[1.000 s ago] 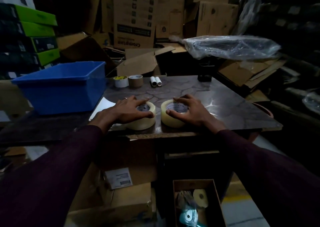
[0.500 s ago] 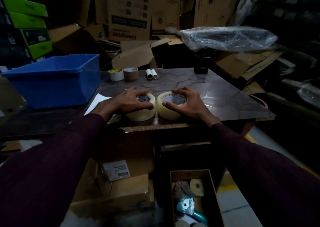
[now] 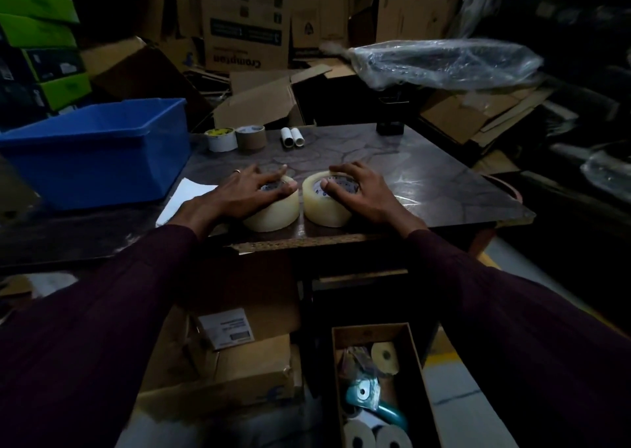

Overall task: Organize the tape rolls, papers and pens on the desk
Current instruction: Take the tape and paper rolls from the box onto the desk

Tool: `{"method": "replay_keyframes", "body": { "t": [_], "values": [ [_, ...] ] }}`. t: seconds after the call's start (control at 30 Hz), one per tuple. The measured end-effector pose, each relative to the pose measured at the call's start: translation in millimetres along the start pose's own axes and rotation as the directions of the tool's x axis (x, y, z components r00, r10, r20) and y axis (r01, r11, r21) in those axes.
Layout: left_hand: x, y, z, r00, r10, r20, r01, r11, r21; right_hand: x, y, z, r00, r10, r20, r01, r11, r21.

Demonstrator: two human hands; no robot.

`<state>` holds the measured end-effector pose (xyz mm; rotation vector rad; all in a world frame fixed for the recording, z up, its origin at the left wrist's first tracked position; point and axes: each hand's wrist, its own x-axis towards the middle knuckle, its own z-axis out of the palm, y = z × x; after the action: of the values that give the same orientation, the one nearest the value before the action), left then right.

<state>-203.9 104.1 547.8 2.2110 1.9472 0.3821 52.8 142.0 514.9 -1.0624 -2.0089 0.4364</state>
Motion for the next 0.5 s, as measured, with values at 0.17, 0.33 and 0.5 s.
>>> {"method": "replay_keyframes", "body": {
  "t": [0.17,0.33,0.5],
  "values": [
    [0.7,-0.5,-1.1,1.000,-0.005,0.001,0.005,1.000,0.010,1.0,0.9,0.3,1.000,0.007,0.021,-0.007,1.000,0.013],
    [4.0,-1.9,0.9,1.000,0.021,-0.009,-0.021,1.000,0.017,3.6,3.8,0.6,0.999,0.012,0.032,-0.012,1.000,-0.005],
    [7.9,-3.1,3.0,0.999,0.030,-0.029,-0.029,0.999,0.031,5.0,4.9,0.8,1.000,-0.001,0.008,0.002,0.999,-0.034]
  ]
}}
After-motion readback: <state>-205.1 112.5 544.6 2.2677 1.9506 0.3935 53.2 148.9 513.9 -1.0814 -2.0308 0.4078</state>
